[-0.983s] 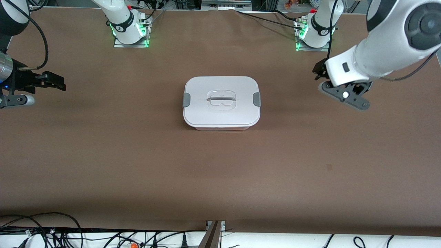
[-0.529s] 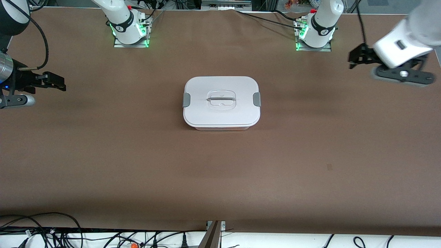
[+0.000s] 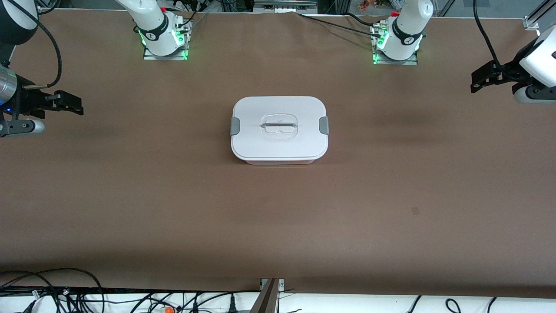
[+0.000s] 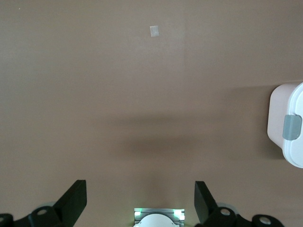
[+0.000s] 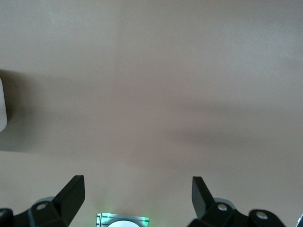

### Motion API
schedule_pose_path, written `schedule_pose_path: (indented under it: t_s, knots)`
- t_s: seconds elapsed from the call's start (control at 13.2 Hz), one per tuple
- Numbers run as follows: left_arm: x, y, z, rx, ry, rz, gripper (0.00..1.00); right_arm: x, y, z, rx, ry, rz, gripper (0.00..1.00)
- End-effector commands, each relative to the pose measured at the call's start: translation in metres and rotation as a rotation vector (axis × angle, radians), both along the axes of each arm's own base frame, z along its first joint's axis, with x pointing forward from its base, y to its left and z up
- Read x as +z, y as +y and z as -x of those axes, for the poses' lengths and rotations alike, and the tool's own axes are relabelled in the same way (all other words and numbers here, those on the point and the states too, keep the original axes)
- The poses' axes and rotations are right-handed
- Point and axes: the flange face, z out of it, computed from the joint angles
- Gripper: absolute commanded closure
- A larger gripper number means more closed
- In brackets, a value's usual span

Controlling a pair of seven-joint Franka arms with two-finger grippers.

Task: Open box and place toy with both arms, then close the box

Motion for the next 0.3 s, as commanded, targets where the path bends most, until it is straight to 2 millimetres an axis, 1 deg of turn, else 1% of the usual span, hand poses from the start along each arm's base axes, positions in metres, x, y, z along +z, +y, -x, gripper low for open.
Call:
schedule_pose_path:
  t_s: [0.0, 0.08, 0.15, 0.23]
  knots:
    - [0.003, 0.0, 0.005, 0.074, -0.038, -0.013, 0.0, 0.003, -0.001, 0.001, 0.007, -0.008, -0.012, 0.0]
    - [0.004, 0.003, 0.003, 0.092, -0.061, -0.018, 0.0, 0.003, -0.001, 0.001, 0.007, -0.008, -0.011, 0.0]
    - [0.004, 0.011, 0.0, 0.107, -0.073, -0.017, 0.0, 0.003, -0.001, 0.001, 0.01, -0.01, -0.01, 0.0]
    - [0.002, 0.012, -0.003, 0.107, -0.083, -0.013, 0.0, 0.003, -0.001, 0.001, 0.009, -0.01, -0.009, 0.0]
